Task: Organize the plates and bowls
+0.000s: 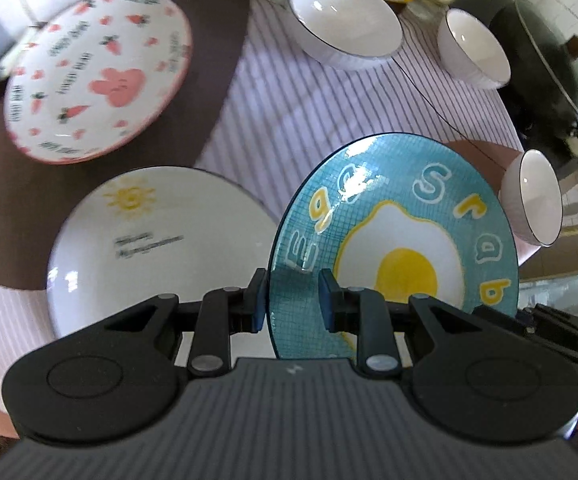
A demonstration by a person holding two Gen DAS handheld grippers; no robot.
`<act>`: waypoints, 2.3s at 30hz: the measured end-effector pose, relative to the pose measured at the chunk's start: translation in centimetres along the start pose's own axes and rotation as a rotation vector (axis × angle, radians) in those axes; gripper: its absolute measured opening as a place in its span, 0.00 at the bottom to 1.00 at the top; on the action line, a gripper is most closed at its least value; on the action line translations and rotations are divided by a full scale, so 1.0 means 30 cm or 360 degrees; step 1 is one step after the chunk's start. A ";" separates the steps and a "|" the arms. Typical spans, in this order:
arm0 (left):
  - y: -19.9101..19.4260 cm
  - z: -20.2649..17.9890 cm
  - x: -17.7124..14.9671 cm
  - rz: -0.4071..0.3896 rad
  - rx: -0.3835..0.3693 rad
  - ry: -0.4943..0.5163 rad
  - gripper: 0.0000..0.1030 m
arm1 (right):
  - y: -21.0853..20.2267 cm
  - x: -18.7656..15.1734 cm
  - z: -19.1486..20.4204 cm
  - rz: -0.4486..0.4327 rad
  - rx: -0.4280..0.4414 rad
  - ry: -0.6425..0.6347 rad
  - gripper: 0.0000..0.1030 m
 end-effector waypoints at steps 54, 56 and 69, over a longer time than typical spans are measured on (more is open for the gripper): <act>0.124 0.507 -0.259 0.0169 -0.0038 -0.0208 0.22 | 0.469 -0.028 0.358 0.0353 -0.0202 -0.0215 0.19; 0.128 0.499 -0.266 0.0164 -0.0046 -0.0205 0.21 | 0.486 -0.028 0.379 0.0373 -0.0285 -0.0316 0.22; 0.090 0.497 -0.309 0.0084 -0.0034 -0.0226 0.17 | 0.509 -0.048 0.440 0.0392 -0.0585 -0.0689 0.27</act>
Point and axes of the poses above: each gripper's, at about its wrist camera, not at the fingertips, and y roughly the way its jaws point, z to its left, x to its top, the point moved 3 cm from there along y, roughly the way its jaws point, and after that the axes turned 9 degrees about x, right-handed, at the moved point
